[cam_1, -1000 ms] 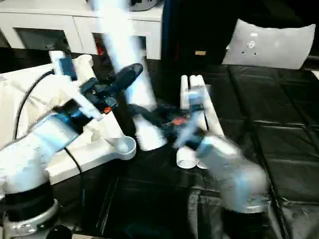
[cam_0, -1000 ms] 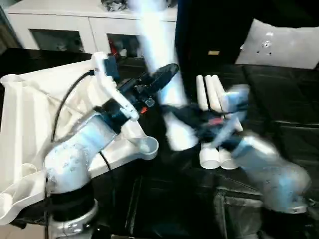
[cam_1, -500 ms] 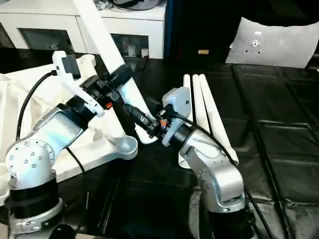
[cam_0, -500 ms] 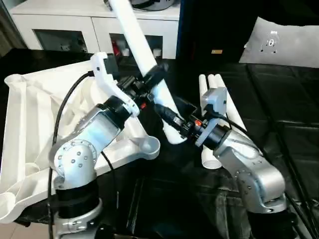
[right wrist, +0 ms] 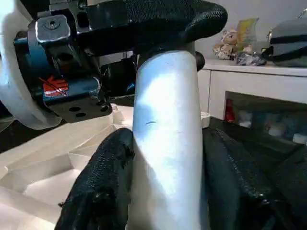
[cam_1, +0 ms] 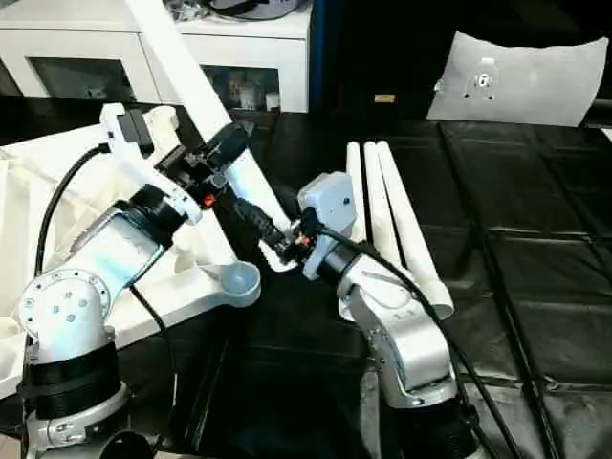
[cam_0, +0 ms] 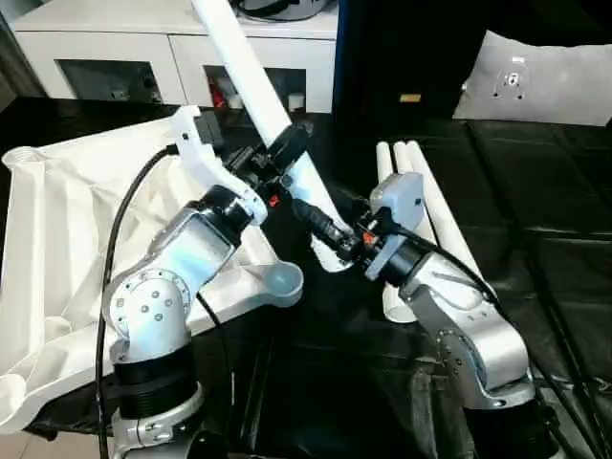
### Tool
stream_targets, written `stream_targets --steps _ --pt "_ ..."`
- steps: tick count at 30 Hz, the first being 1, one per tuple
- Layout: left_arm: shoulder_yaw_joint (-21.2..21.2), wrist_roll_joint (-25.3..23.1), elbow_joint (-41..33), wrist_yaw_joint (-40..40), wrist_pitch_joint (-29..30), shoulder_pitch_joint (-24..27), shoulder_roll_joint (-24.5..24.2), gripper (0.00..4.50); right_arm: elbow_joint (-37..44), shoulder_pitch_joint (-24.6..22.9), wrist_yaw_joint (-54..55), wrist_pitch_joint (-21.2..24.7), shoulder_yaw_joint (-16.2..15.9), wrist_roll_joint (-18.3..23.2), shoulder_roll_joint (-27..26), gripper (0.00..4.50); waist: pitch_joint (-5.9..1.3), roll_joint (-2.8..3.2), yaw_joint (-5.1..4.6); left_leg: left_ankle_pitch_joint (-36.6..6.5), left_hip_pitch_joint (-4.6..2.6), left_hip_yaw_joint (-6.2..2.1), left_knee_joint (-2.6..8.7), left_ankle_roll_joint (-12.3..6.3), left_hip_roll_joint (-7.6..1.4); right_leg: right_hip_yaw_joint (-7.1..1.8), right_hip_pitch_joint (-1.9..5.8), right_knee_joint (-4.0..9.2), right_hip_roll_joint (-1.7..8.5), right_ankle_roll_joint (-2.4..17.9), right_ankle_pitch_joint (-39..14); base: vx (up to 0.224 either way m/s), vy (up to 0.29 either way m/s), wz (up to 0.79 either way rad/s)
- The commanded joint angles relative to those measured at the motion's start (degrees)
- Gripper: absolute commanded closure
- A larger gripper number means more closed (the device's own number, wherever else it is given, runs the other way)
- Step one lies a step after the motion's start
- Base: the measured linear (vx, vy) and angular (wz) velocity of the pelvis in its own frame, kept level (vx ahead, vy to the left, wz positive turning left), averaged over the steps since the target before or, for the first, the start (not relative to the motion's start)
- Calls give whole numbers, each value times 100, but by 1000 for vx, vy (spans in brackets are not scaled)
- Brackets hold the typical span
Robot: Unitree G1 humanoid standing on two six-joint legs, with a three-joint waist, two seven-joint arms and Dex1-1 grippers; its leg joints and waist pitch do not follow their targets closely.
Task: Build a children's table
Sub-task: Pick table leg
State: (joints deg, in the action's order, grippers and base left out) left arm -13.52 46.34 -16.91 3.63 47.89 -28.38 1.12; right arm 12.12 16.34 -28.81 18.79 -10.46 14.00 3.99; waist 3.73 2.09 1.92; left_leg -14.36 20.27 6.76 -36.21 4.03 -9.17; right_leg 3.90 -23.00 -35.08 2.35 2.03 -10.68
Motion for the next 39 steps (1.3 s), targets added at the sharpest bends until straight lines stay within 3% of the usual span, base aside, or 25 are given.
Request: stream_targets --steps 1,4,5,6,7,11,13,18,23,24,25,27,31,32,33,37,39 --pt "-55 -489 196 -119 -61 38 -295 265 228 -23 -101 78 69 233 16 192 -398 20 2 192 86 -34 396 -332 -272 -327 423 382 490 977 -791 0 0 0" --pt "40 -531 234 139 -70 -22 -522 265 374 -15 -248 364 189 531 79 185 -400 37 0 213 74 -37 391 -358 -257 -328 422 386 487 849 -814 0 0 0" --pt "68 -462 241 328 -58 -61 -618 265 457 9 -349 573 316 774 150 168 -401 -3 8 258 65 -34 395 -365 -256 -330 429 400 485 851 -793 0 0 0" --pt "68 -462 241 328 -58 -61 -618 265 457 9 -349 573 316 774 150 152 -412 22 22 312 72 -44 392 -352 -268 -332 432 360 496 885 -723 0 0 0" --pt "107 -266 229 629 68 -113 -781 265 549 94 -493 972 516 1153 320 152 -415 34 21 389 65 -40 385 -345 -284 -328 403 353 495 945 -601 0 0 0" --pt "89 254 335 1208 384 -309 -1079 265 654 412 -821 1786 843 1732 858 122 -427 -5 70 503 51 -26 368 -365 -253 -328 419 311 483 1087 -419 0 0 0" --pt "147 337 375 1542 471 -392 -1242 265 635 508 -970 2102 928 1924 1090 106 -413 -2 96 432 66 -15 369 -358 -241 -331 427 330 492 1064 -605 0 0 0" --pt "270 478 516 2219 688 -606 -1626 265 604 641 -1245 2501 1141 2318 1469 85 -414 -37 128 421 63 7 364 -346 -221 -329 423 375 485 902 -984 0 0 0" --pt "205 967 616 2639 878 -854 -1731 265 651 770 -1480 2990 1323 2828 1806 85 -428 -38 176 448 55 18 355 -330 -224 -317 409 370 479 922 -1067 0 0 0" --pt "215 1016 614 2711 900 -876 -1752 265 664 794 -1493 3052 1340 2902 1817 85 -430 -42 184 492 67 12 356 -336 -228 -316 413 363 483 932 -1021 0 0 0" --pt "320 1072 561 2964 936 -892 -1831 265 720 818 -1562 3123 1321 3006 1836 85 -431 -85 176 500 77 20 355 -341 -225 -317 420 367 481 927 -1010 0 0 0" --pt "447 1075 503 3263 947 -891 -1933 265 775 826 -1626 3198 1260 3074 1844 85 -433 -58 200 544 70 16 359 -369 -226 -316 406 360 485 887 -1049 0 0 0" --pt "580 1017 449 3460 934 -900 -2011 265 788 821 -1674 3246 1166 3104 1843 85 -434 -59 210 576 69 20 358 -341 -243 -315 403 354 491 891 -1022 0 0 0" --pt "654 940 456 3480 895 -920 -2014 265 783 810 -1701 3263 1087 3095 1849 85 -430 -102 203 535 76 29 364 -328 -239 -317 414 368 491 864 -1081 0 0 0" --pt "802 816 492 3555 775 -965 -2042 265 746 819 -1713 3334 954 3141 1821 85 -424 -79 215 505 73 27 371 -306 -237 -317 410 373 497 844 -1168 0 0 0" --pt "883 733 494 3593 669 -993 -2051 265 628 830 -1627 3317 848 3043 1770 101 -428 -93 217 506 77 26 375 -256 -241 -316 410 377 495 779 -1212 0 0 0" --pt "941 649 517 3709 544 -1013 -2074 265 561 832 -1603 3341 810 3027 1750 133 -429 -102 219 516 83 26 375 -246 -237 -320 417 376 500 751 -1215 0 0 0"
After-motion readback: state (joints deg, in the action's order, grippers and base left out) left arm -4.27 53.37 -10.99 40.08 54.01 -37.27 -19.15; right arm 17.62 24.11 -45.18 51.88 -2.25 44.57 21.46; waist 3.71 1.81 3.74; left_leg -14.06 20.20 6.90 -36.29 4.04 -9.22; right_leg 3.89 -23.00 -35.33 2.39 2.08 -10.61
